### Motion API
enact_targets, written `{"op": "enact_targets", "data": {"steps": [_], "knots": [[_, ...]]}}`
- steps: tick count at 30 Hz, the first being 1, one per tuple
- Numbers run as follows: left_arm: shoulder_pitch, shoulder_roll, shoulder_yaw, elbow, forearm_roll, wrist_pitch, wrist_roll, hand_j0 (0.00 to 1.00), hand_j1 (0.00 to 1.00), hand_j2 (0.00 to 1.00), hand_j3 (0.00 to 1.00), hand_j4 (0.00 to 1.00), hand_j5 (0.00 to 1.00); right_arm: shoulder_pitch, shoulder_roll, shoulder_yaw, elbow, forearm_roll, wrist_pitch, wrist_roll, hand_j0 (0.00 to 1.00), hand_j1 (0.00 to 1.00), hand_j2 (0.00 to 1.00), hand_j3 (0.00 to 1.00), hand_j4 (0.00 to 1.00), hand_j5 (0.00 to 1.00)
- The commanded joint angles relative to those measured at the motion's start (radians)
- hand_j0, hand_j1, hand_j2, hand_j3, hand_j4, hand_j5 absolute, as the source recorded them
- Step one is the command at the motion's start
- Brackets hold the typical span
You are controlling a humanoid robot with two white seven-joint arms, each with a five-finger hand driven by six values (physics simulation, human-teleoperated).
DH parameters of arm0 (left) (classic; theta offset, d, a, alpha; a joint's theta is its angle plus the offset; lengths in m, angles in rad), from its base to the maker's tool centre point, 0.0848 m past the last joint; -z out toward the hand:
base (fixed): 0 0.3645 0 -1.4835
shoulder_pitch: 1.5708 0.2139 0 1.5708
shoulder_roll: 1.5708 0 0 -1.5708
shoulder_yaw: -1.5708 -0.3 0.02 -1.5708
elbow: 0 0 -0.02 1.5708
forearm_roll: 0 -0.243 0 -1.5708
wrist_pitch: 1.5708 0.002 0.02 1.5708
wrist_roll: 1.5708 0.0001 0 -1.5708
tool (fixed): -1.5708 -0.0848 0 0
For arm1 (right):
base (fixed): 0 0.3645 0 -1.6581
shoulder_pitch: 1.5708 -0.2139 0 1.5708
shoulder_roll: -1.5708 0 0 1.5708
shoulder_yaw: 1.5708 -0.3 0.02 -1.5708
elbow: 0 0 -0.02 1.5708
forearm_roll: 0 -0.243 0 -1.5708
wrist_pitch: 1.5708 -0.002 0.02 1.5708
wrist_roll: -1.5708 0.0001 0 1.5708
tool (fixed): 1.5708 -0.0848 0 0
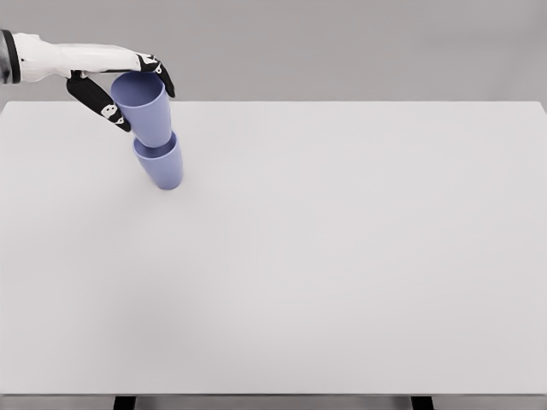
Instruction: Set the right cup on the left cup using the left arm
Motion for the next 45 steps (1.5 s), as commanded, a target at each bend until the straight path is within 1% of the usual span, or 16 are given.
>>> {"op": "enact_targets", "data": {"steps": [1, 2, 4, 6, 8, 15, 16, 20, 21, 24, 28, 36, 39, 44, 45], "knots": [[0.0, 0.003, 0.003, -0.002, 0.008, 0.004, 0.0, 0.49, 0.49, 0.49, 0.49, 0.49, 0.49, 0.0, 0.0, 0.0, 0.0, 0.002, -0.001, 0.0, 1.0, 1.0, 1.0, 1.0, 1.0, 1.0], [0.0, 0.001, 0.003, -0.002, 0.008, 0.004, 0.0, 0.49, 0.49, 0.49, 0.49, 0.49, 0.49, 0.0, 0.0, 0.0, 0.0, 0.002, -0.001, 0.0, 1.0, 1.0, 1.0, 1.0, 1.0, 1.0], [0.0, 0.003, 0.001, -0.004, 0.005, 0.004, 0.0, 0.56, 0.56, 0.56, 0.56, 0.56, 0.56, 0.0, 0.0, 0.0, 0.0, 0.001, -0.001, 0.0, 1.0, 1.0, 1.0, 1.0, 1.0, 1.0], [0.0, 0.003, 0.003, -0.002, 0.005, 0.004, 0.0, 0.59, 0.59, 0.59, 0.59, 0.59, 0.59, 0.0, 0.0, 0.0, 0.0, 0.001, -0.001, 0.0, 1.0, 1.0, 1.0, 1.0, 1.0, 1.0], [0.0, 0.003, 0.003, -0.002, 0.003, 0.004, 0.0, 0.64, 0.64, 0.64, 0.64, 0.64, 0.64, 0.0, 0.0, 0.0, 0.0, 0.001, -0.001, 0.0, 1.0, 1.0, 1.0, 1.0, 1.0, 1.0], [0.0, 0.004, 0.018, -0.002, 0.002, 0.004, 0.0, 0.65, 0.65, 0.65, 0.65, 0.65, 0.65, 0.0, 0.0, 0.0, 0.0, 0.002, -0.001, 0.0, 1.0, 1.0, 1.0, 1.0, 1.0, 1.0], [0.0, 0.004, 0.02, -0.002, 0.0, 0.004, 0.0, 0.72, 0.72, 0.72, 0.72, 0.72, 0.72, 0.0, 0.0, 0.0, 0.0, 0.001, -0.001, 0.0, 1.0, 1.0, 1.0, 1.0, 1.0, 1.0], [0.0, 0.004, 0.02, -0.002, 0.0, 0.004, 0.0, 0.74, 0.74, 0.74, 0.74, 0.74, 0.74, 0.0, 0.0, 0.0, 0.0, 0.002, -0.001, 0.0, 1.0, 1.0, 1.0, 1.0, 1.0, 1.0], [0.0, 0.003, 0.02, -0.002, 0.0, 0.004, 0.0, 0.77, 0.77, 0.77, 0.77, 0.77, 0.77, 0.0, 0.0, 0.0, 0.0, 0.001, -0.001, 0.0, 1.0, 1.0, 1.0, 1.0, 1.0, 1.0], [0.0, 0.0, 0.021, -0.004, 0.0, 0.004, 0.0, 0.77, 0.77, 0.77, 0.77, 0.77, 0.77, 0.0, 0.0, 0.0, 0.0, 0.001, -0.001, 0.0, 1.0, 1.0, 1.0, 1.0, 1.0, 1.0], [0.0, 0.0, 0.02, -0.001, 0.0, 0.004, 0.0, 0.83, 0.83, 0.83, 0.83, 0.83, 0.83, 0.0, 0.0, 0.0, 0.0, 0.001, -0.001, 0.0, 1.0, 1.0, 1.0, 1.0, 1.0, 1.0], [0.006, 0.001, 0.018, -0.001, 0.0, 0.004, 0.0, 0.84, 0.84, 0.84, 0.84, 0.84, 0.84, 0.0, 0.0, 0.0, 0.0, 0.001, -0.001, 0.0, 1.0, 1.0, 1.0, 1.0, 1.0, 1.0], [0.006, 0.003, 0.018, 0.001, -0.001, 0.004, 0.0, 0.89, 0.89, 0.89, 0.89, 0.89, 0.89, 0.0, 0.0, 0.0, 0.0, 0.002, -0.001, 0.0, 1.0, 1.0, 1.0, 1.0, 1.0, 1.0], [0.006, 0.004, 0.02, -0.001, -0.001, 0.004, 0.0, 0.9, 0.9, 0.9, 0.9, 0.9, 0.9, 0.0, 0.0, 0.0, 0.0, 0.002, -0.001, 0.0, 1.0, 1.0, 1.0, 1.0, 1.0, 1.0], [0.006, 0.004, 0.02, -0.001, -0.001, 0.004, 0.0, 0.92, 0.92, 0.92, 0.92, 0.92, 0.92, 0.0, 0.0, 0.0, 0.0, 0.001, -0.001, 0.0, 1.0, 1.0, 1.0, 1.0, 1.0, 1.0]]}}
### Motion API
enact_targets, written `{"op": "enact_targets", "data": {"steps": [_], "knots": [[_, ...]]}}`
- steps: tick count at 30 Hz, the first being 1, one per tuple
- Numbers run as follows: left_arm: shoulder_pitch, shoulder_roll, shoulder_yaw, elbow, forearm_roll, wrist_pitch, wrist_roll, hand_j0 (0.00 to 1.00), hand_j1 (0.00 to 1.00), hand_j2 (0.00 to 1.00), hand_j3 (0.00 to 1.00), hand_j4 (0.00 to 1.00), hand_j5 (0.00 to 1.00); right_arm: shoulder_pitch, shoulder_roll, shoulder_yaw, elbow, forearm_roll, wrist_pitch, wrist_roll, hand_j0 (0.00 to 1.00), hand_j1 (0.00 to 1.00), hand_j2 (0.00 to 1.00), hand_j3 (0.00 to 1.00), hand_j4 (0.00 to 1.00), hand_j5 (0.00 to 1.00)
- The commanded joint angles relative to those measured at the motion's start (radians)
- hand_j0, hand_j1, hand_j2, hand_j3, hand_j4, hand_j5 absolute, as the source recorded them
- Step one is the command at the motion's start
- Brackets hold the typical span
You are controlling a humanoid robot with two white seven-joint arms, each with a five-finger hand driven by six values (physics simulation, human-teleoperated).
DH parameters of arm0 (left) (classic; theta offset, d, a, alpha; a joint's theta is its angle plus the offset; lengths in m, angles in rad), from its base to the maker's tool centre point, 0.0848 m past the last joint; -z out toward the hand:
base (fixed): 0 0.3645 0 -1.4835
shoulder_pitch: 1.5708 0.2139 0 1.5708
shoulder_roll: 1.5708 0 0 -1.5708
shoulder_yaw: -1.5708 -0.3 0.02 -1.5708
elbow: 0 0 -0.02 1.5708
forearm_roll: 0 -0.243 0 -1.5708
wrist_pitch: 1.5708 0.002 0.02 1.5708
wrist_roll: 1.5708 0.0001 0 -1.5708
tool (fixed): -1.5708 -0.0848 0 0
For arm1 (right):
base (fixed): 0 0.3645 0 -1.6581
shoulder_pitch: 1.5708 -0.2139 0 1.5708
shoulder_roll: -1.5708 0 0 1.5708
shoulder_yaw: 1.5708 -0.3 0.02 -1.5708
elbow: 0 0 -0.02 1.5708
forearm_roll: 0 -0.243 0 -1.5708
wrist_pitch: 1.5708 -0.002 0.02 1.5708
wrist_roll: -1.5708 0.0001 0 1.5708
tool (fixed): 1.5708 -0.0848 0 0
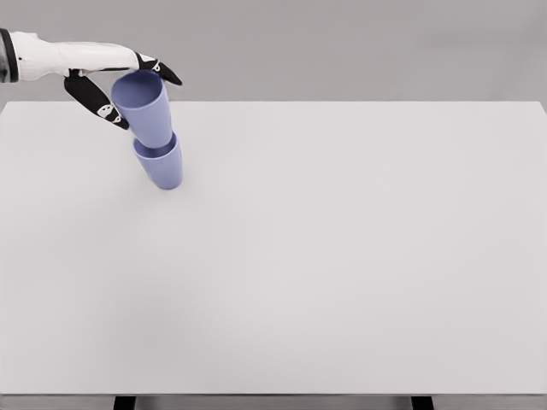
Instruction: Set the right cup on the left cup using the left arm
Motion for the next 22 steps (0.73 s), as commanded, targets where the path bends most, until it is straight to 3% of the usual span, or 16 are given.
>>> {"op": "enact_targets", "data": {"steps": [1, 12, 14, 15, 16, 18, 20, 22], "knots": [[0.0, 0.001, 0.003, 0.001, 0.006, 0.003, 0.0, 0.92, 0.92, 0.92, 0.92, 0.92, 0.92, 0.0, 0.0, 0.0, 0.0, 0.002, -0.001, 0.0, 1.0, 1.0, 1.0, 1.0, 1.0, 1.0], [0.0, 0.004, 0.003, -0.011, 0.008, 0.003, 0.0, 0.94, 0.94, 0.94, 0.94, 0.94, 0.94, 0.0, 0.0, 0.0, 0.0, 0.002, -0.001, 0.0, 1.0, 1.0, 1.0, 1.0, 1.0, 1.0], [-0.006, 0.04, 0.035, -0.125, 0.031, 0.003, 0.0, 1.0, 1.0, 1.0, 1.0, 1.0, 1.0, 0.0, 0.0, 0.0, 0.0, 0.001, -0.001, 0.0, 1.0, 1.0, 1.0, 1.0, 1.0, 1.0], [-0.003, 0.142, 0.064, -0.276, 0.066, 0.003, 0.0, 1.0, 1.0, 1.0, 1.0, 1.0, 1.0, 0.0, 0.0, 0.0, 0.0, 0.001, -0.001, 0.0, 1.0, 1.0, 1.0, 1.0, 1.0, 1.0], [0.0, 0.263, 0.064, -0.497, 0.183, 0.003, 0.0, 1.0, 1.0, 1.0, 1.0, 1.0, 1.0, 0.0, 0.0, 0.0, 0.0, 0.001, -0.001, 0.0, 1.0, 1.0, 1.0, 1.0, 1.0, 1.0], [0.02, 0.406, 0.092, -0.727, 0.246, 0.003, 0.0, 1.0, 1.0, 1.0, 1.0, 1.0, 1.0, 0.0, 0.0, 0.0, 0.0, 0.002, -0.001, 0.0, 1.0, 1.0, 1.0, 1.0, 1.0, 1.0], [0.152, 0.43, 0.162, -0.767, 0.25, 0.003, 0.0, 1.0, 1.0, 1.0, 1.0, 1.0, 1.0, 0.0, 0.0, 0.0, 0.0, 0.002, -0.001, 0.0, 1.0, 1.0, 1.0, 1.0, 1.0, 1.0], [0.206, 0.409, 0.175, -0.769, 0.249, 0.003, 0.0, 1.0, 1.0, 1.0, 1.0, 1.0, 1.0, 0.0, 0.0, 0.0, 0.0, 0.002, -0.001, 0.0, 1.0, 1.0, 1.0, 1.0, 1.0, 1.0]]}}
